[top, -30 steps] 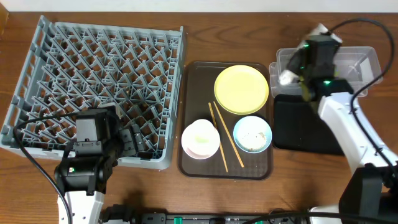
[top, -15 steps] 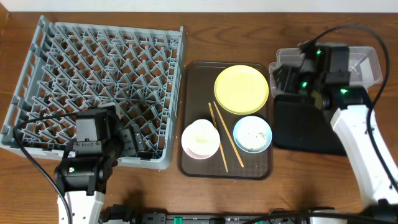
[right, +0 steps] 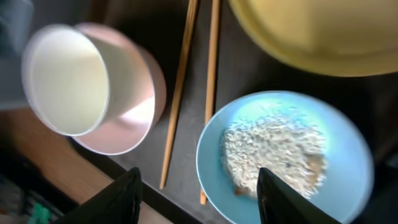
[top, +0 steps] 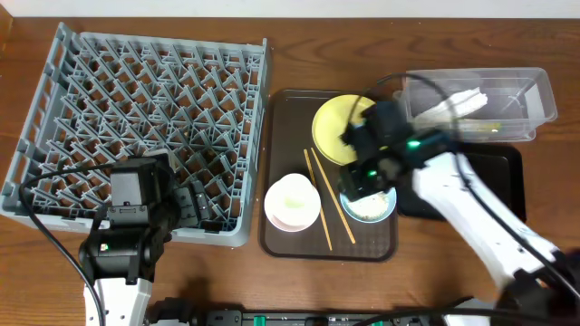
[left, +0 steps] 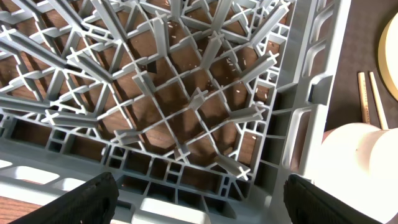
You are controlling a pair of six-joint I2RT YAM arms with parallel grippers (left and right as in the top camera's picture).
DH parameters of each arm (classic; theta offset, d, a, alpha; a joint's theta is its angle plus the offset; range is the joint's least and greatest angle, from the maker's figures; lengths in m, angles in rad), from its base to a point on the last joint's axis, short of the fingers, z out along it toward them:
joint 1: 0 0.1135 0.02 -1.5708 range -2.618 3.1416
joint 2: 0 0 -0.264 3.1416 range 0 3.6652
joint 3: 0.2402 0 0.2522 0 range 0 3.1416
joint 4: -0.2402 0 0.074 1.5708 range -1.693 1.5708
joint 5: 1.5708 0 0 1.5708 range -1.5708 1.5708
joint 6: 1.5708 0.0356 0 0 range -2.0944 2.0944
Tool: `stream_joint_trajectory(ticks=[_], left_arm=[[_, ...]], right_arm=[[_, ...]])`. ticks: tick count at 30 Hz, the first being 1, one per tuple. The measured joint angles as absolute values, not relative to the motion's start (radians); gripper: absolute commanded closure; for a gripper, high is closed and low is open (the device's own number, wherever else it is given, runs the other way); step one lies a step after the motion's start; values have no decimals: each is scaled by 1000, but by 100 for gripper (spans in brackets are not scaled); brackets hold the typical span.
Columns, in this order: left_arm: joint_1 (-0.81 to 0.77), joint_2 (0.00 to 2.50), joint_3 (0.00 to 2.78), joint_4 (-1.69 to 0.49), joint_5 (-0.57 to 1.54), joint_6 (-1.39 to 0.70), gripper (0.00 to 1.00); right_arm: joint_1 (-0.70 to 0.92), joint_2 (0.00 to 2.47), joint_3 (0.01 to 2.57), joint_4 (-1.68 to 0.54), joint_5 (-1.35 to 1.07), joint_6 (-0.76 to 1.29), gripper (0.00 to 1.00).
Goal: Sort waste into correct bins and load items into the dishwasher
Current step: 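Grasp the rim of the light-blue bowl with the right gripper, then move the blue bowl over the black tray and tip out the rice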
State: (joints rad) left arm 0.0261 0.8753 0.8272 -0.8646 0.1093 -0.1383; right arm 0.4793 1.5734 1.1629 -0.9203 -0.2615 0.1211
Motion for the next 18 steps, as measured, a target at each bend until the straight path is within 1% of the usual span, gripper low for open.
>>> stream_joint_trajectory(ticks=[2, 4, 7, 9, 12, 14, 15, 18], left_arm=[[26, 875, 827, -865, 109, -138, 12], [26, 875, 827, -865, 109, -138, 12], [26, 875, 827, -865, 109, -138, 12], [26, 875, 827, -864, 109, -138, 12], [26, 875, 827, -865, 109, -138, 12], [26, 875, 827, -865, 109, -138, 12], [26, 875, 827, -865, 109, -138, 12], [26, 875, 827, -865, 109, -138, 12]], right_arm=[[519, 1616, 1163, -909, -222, 141, 46], [545, 1656, 1163, -899, -195, 162, 50], [565, 1721, 1163, -888, -167, 199, 63], [570, 1761, 1163, -875, -156, 228, 78], [570, 1819, 1163, -853, -145, 283, 92], [570, 1843, 1163, -848, -144, 318, 92], [570, 1842, 1163, -846, -139, 324, 98], [570, 1831, 1164, -841, -121, 338, 99]])
